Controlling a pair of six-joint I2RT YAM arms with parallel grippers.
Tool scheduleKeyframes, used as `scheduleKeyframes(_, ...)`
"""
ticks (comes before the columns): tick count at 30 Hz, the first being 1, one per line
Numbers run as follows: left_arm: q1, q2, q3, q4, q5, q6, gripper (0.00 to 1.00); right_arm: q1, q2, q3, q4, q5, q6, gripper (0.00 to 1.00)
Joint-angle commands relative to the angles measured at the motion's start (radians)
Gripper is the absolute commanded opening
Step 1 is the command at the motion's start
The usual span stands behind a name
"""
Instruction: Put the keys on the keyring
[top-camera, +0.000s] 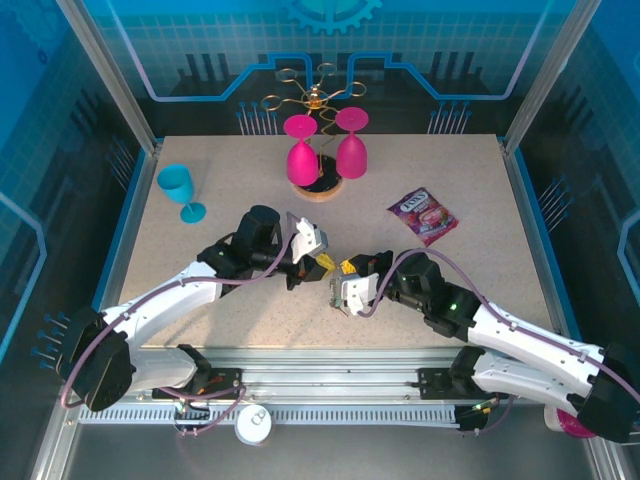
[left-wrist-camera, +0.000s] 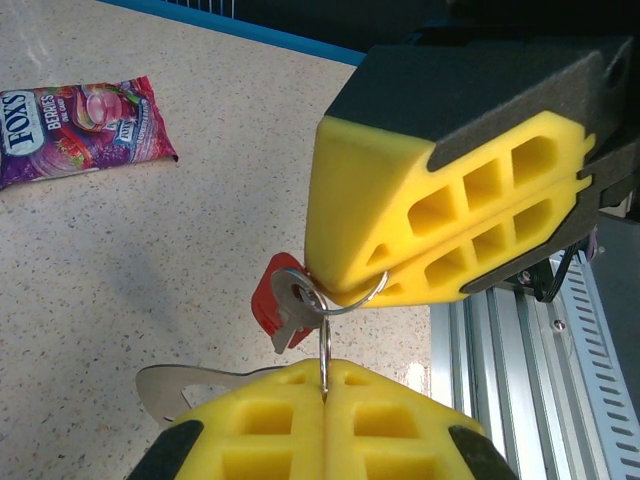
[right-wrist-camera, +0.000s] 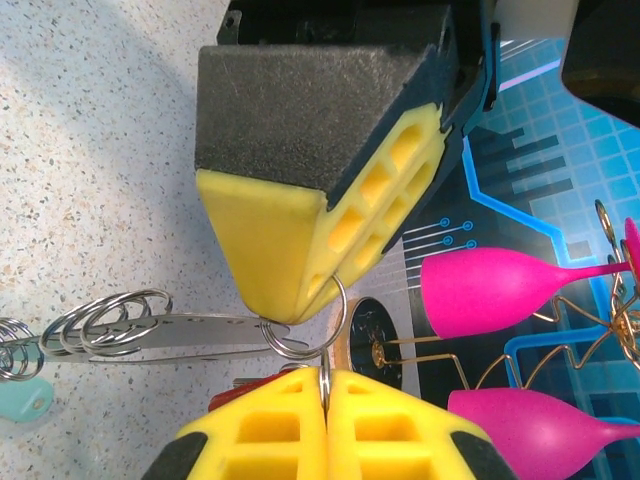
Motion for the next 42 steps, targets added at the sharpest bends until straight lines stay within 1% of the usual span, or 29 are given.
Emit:
scheduleKeyframes(1,0.006,0.011,0.038,-0.003,0.045,0.002,0.00,-0.002,0.004,0.018,0.042,0.012,-0.009,0.00)
scheduleKeyframes(13,0.007,0.012,0.042,-0.004,0.047,0.005,0.00,0.003,0.019,0.022,0.038,0.001,-0.024,0.00)
scheduleKeyframes(20,0.006,0.014,0.045,0.008,0.029,-0.012,0.00,0.026,0.020,0.010,0.025,-0.010,-0.072,0.00)
scheduleKeyframes(26,0.007,0.017,0.049,0.021,0.025,-0.026,0.00,0.052,0.044,0.011,0.002,0.011,-0.127,0.00)
scheduleKeyframes(32,0.008,0.012,0.059,0.042,-0.065,-0.075,0.00,0.089,0.069,-0.001,-0.006,0.064,-0.196,0.00)
scheduleKeyframes(34,0.009,0.013,0.060,0.061,-0.078,-0.102,0.00,0.108,0.089,0.000,-0.009,0.087,-0.224,0.00)
scheduleKeyframes(37,0.009,0.009,0.051,0.106,-0.095,-0.145,0.00,0.135,0.122,0.001,0.015,0.114,-0.257,0.00)
scheduleKeyframes(39,0.010,0.006,0.047,0.126,-0.128,-0.167,0.00,0.148,0.139,-0.005,0.043,0.131,-0.277,0.00)
scheduleKeyframes(42,0.010,0.005,0.045,0.120,-0.138,-0.165,0.00,0.144,0.139,-0.006,0.064,0.134,-0.247,0.00)
